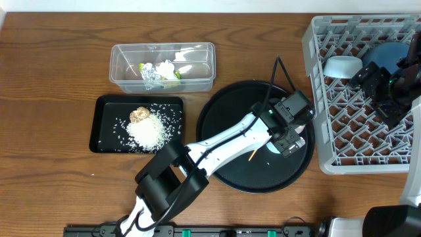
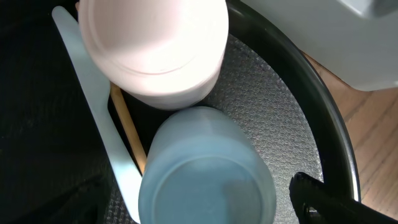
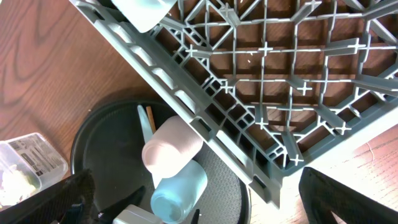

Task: Sort waste into correct bins and load items into the dishwasher rack
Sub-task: 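Close the left gripper around the light-blue cup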

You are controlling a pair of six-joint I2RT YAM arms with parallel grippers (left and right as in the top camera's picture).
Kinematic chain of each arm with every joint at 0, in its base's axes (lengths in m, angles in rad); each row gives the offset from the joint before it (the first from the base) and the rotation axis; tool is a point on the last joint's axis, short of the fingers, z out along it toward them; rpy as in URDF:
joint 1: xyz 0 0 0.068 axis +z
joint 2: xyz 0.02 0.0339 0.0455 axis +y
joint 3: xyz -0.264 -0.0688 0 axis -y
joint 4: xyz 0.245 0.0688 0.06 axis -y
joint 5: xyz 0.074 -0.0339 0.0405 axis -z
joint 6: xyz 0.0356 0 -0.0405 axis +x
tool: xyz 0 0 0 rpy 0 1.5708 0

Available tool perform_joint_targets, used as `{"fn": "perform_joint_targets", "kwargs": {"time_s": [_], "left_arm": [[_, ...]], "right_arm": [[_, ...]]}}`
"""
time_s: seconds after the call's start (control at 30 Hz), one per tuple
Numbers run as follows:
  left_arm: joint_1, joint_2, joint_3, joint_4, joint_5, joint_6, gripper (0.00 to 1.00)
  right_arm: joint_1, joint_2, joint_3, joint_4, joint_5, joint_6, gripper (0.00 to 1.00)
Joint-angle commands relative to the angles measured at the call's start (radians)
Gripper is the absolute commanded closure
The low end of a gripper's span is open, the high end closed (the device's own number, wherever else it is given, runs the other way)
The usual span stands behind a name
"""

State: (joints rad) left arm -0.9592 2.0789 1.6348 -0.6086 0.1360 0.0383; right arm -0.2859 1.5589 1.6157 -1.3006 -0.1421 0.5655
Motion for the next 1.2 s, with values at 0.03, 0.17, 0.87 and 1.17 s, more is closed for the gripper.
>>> {"fn": "perform_joint_targets", "kwargs": {"time_s": [0.03,0.17,0.87,1.17], "left_arm": [[0.003,0.025,0.009,0.0,0.009,0.01,0.07],[0.003,0.026,0.009,0.001,0.009,0.01,0.1],[0.003,0.053,0.005,-0.003,0.01,0.01,0.17],[0.003,0.048,0.006,0.001,0.007,0.01,0.17]], "right_arm": [[-0.003,-0.003,0.007,-0.001,-0.001,-0.014,0.01],[-0.003,-0.003,0.007,-0.001,-0.001,-0.014,0.01],[-0.003,-0.003,0.007,-0.001,-0.001,-0.014,0.01],[-0.003,-0.003,0.007,-0.001,-0.001,-0.014,0.01]]}}
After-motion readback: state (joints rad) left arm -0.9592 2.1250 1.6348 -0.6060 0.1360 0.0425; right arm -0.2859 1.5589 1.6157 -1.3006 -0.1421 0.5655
